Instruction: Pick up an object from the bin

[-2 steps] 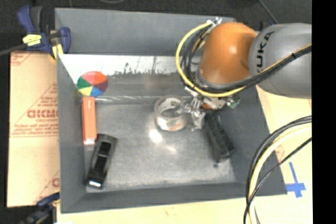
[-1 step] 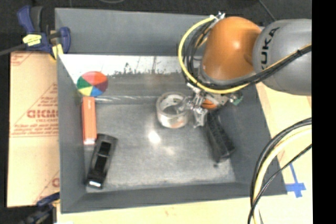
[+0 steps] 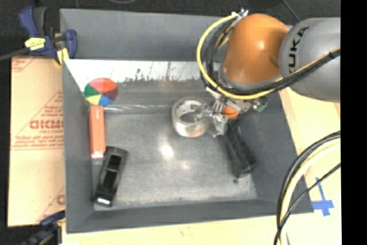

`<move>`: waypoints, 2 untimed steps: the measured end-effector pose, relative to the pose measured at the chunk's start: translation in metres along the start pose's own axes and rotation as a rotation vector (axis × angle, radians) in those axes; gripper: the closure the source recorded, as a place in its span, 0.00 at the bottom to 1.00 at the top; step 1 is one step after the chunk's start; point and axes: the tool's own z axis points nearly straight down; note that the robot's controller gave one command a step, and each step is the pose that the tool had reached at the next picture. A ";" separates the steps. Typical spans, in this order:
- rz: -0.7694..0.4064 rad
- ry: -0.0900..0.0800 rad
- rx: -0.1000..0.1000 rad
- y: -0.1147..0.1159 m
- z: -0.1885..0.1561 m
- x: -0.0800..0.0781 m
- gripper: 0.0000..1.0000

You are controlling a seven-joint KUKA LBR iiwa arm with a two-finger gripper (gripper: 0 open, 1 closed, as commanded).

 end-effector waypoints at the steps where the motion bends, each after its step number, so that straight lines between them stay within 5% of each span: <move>1: 0.002 0.002 -0.002 0.000 -0.007 0.000 1.00; 2: 0.001 0.006 -0.007 0.002 -0.024 0.001 1.00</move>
Offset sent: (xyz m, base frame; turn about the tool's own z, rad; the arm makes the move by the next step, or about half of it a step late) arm -0.0003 0.0000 0.0047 0.0000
